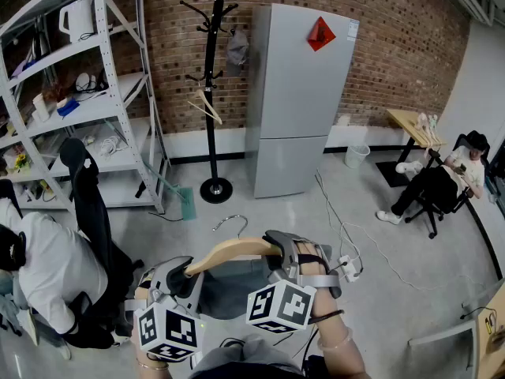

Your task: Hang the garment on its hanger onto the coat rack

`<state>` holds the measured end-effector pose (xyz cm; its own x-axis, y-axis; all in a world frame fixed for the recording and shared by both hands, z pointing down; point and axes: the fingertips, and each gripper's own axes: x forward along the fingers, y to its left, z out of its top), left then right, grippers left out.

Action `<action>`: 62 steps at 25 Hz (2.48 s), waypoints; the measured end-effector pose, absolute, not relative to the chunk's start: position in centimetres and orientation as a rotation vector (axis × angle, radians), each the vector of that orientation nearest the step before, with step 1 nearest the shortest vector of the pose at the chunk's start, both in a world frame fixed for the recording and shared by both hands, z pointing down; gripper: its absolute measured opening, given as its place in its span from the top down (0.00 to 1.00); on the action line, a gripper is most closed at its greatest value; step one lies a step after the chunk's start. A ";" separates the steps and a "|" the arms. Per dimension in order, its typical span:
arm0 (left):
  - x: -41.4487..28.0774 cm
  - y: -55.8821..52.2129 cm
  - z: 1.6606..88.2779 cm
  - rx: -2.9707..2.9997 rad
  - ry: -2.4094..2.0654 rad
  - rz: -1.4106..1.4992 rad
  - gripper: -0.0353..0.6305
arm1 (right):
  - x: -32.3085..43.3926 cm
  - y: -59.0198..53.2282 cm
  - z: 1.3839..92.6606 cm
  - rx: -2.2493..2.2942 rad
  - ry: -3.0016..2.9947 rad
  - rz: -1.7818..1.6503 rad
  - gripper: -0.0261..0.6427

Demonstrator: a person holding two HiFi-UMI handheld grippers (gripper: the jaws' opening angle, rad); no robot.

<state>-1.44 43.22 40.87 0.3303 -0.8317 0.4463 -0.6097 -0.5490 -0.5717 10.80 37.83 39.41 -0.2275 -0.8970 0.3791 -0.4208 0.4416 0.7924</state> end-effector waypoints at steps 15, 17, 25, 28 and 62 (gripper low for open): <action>0.3 39.6 41.1 -2.275 1.315 -1.066 0.80 | 12.4 34.5 39.8 1.083 -1.889 -0.685 0.88; 0.7 38.7 41.3 -2.276 1.324 -1.074 0.80 | 12.6 33.5 40.1 1.072 -1.897 -0.688 0.88; 1.1 35.5 42.2 -2.269 1.367 -1.101 0.80 | 12.7 29.8 40.7 1.030 -1.917 -0.719 0.88; 0.8 34.2 42.5 -2.284 1.367 -1.092 0.80 | 12.3 28.4 40.9 1.013 -1.920 -0.711 0.88; -10.4 9.1 42.0 -2.309 1.268 -1.046 0.80 | 1.5 2.9 40.7 1.132 -1.861 -0.645 0.88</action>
